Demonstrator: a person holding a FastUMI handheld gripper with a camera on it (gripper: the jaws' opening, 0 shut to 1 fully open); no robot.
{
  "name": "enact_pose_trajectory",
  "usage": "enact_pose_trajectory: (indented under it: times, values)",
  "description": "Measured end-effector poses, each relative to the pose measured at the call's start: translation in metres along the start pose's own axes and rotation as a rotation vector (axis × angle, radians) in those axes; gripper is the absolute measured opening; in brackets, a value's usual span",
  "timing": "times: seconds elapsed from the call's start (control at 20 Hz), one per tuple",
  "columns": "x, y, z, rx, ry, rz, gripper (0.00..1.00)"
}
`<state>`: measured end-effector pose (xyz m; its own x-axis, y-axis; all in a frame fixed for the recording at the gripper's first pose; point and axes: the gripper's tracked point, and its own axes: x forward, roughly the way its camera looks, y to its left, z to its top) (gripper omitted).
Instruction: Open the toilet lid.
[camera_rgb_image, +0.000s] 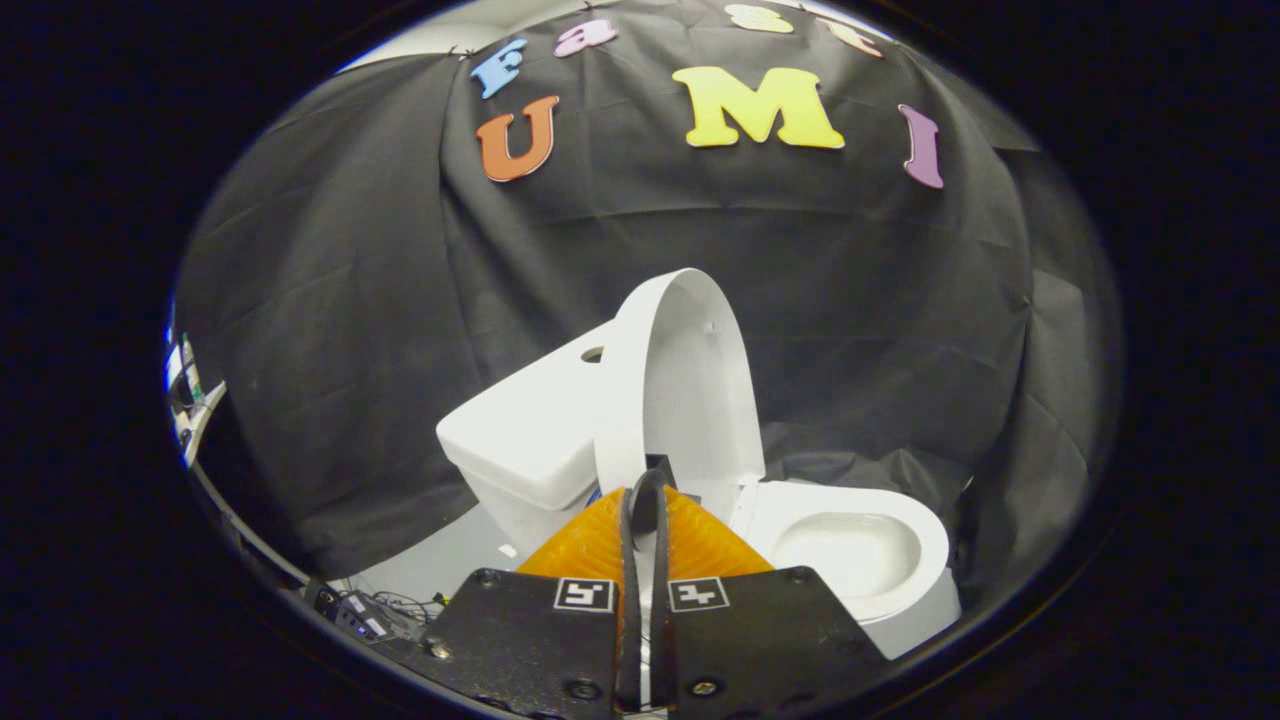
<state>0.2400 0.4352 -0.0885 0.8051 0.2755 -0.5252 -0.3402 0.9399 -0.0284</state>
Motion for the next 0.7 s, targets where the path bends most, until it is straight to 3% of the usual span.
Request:
enact_pose_trajectory:
  times: [0.35,0.55,0.6,0.7]
  values:
    - [0.003,0.003,0.001,-0.087,-0.009,-0.035,0.08]
    - [0.004,0.006,-0.004,-0.034,0.027,0.026,0.3]
    - [0.003,0.004,-0.006,-0.005,0.034,0.035,0.44]
    - [-0.003,-0.006,0.001,0.033,0.021,0.027,0.59]
